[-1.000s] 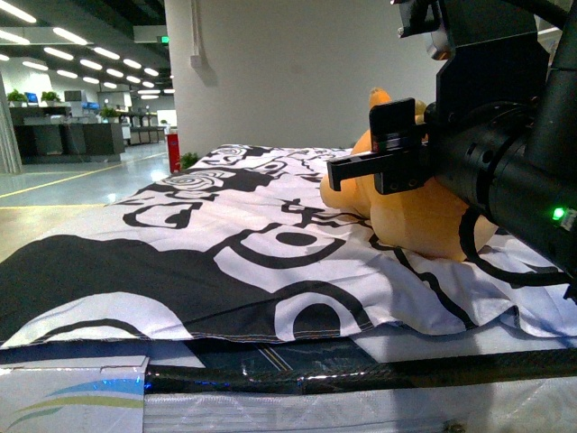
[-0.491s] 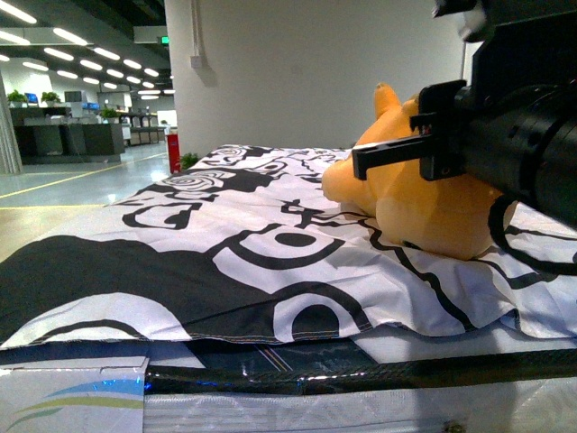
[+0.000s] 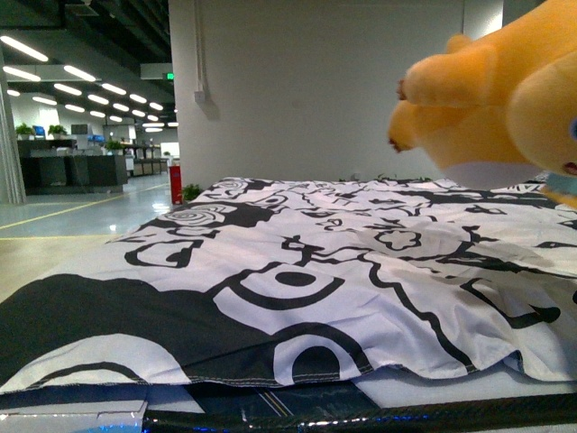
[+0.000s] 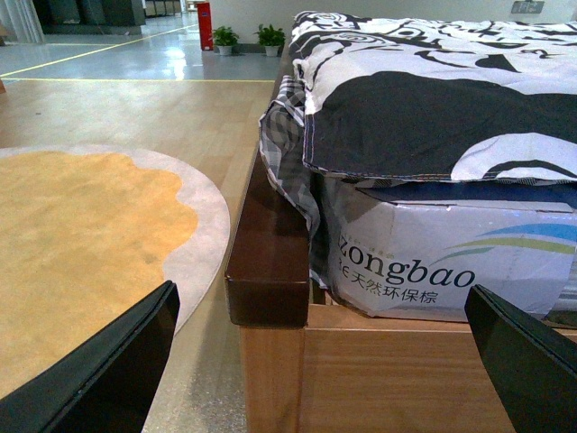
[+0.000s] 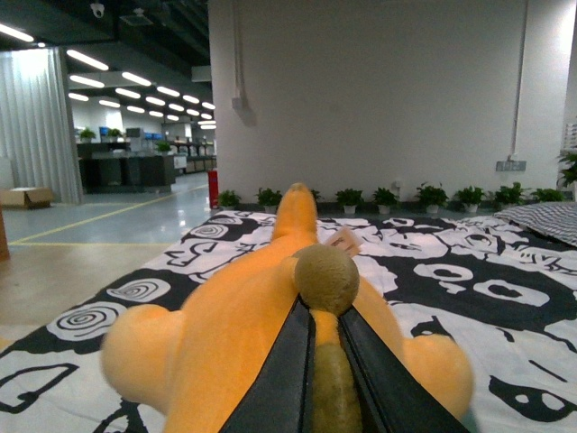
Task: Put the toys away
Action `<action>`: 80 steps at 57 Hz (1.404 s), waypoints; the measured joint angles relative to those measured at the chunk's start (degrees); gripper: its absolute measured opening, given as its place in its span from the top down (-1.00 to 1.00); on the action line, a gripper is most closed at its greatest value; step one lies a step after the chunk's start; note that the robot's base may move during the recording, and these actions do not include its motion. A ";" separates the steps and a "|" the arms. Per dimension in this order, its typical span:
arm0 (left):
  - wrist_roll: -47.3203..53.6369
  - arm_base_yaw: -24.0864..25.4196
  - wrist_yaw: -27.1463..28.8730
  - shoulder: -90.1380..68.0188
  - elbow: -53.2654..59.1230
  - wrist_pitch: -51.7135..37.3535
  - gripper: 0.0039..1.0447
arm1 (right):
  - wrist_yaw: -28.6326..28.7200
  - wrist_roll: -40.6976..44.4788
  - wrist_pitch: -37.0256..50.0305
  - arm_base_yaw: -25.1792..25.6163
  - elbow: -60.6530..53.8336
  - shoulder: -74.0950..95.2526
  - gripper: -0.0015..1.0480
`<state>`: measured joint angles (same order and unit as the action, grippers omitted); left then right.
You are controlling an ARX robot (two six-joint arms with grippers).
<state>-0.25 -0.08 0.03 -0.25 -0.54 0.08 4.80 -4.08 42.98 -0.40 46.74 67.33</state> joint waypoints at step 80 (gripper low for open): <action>0.00 0.00 0.00 0.00 0.00 0.00 -0.89 | 27.98 -21.49 -20.24 25.20 -35.32 -51.65 0.89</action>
<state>-0.25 -0.08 0.03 -0.25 -0.54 0.08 32.77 -25.56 22.74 24.80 11.42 15.68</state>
